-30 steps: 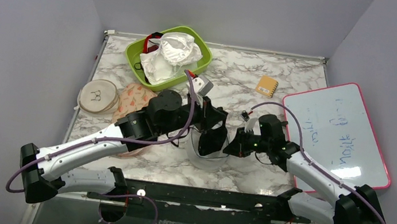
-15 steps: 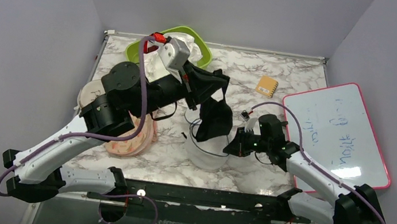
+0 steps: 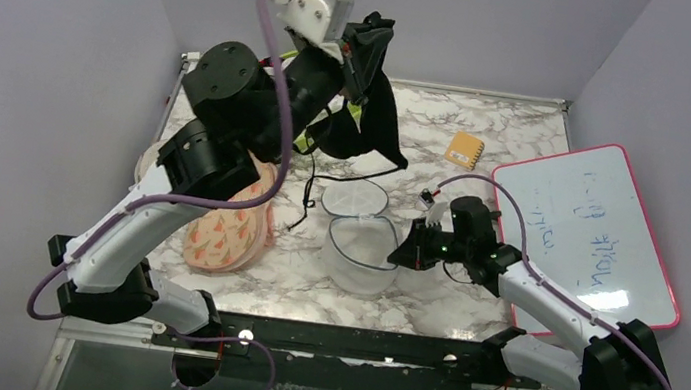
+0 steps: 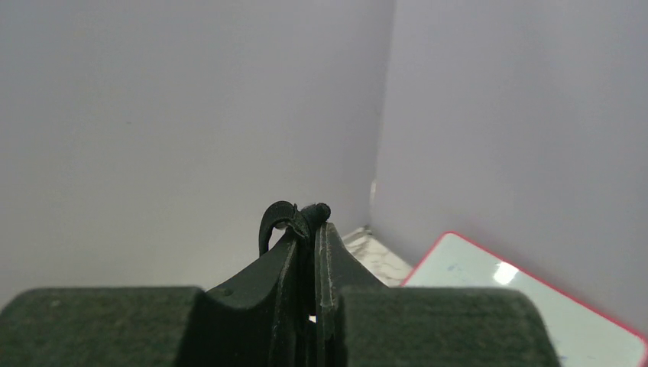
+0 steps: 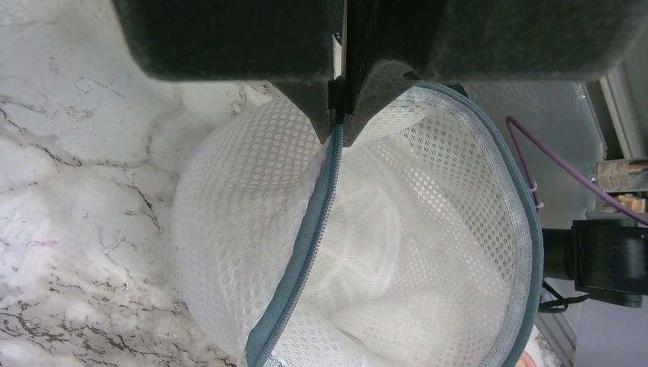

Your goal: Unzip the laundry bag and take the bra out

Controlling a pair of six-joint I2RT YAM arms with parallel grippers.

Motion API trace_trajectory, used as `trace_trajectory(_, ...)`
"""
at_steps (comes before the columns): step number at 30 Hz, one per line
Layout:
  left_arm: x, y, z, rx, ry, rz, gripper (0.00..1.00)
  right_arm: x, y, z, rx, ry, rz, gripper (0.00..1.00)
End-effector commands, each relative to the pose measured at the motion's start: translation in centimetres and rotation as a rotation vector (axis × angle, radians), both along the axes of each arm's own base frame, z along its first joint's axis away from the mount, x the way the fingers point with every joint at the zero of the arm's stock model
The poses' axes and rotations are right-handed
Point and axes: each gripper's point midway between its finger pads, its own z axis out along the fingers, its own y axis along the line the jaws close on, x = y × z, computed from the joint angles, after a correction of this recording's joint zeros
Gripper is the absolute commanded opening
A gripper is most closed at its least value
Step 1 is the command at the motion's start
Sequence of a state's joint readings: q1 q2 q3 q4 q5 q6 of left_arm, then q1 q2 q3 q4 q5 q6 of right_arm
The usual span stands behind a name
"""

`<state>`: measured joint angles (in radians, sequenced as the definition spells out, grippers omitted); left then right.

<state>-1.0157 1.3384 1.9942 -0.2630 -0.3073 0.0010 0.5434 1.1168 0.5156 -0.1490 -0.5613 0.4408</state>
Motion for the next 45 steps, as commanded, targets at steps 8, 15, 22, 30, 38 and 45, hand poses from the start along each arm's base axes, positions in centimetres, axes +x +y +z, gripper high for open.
trace_trajectory(8,13.3,5.4,0.1,0.038,-0.037,0.387,0.0,1.4,0.4,1.3,0.002,-0.067,-0.006,0.01)
trace_trajectory(15,18.7,10.6,1.6,-0.079,-0.053,0.451,0.0,1.4,0.4,0.9,-0.007,-0.069,0.002,0.01)
trace_trajectory(22,22.7,14.2,1.0,-0.14,-0.023,0.446,0.0,1.4,0.6,0.4,-0.005,-0.059,0.016,0.01)
trace_trajectory(30,26.9,18.7,-4.4,-0.202,0.111,0.428,0.0,1.6,0.9,0.4,-0.004,-0.056,0.029,0.01)
trace_trajectory(38,30.5,19.7,-10.9,-0.189,0.241,0.365,0.0,1.9,1.0,0.6,-0.006,-0.063,0.027,0.01)
trace_trajectory(45,32.5,20.2,-15.8,-0.158,0.301,0.32,0.0,1.9,1.1,0.6,-0.002,-0.062,0.027,0.01)
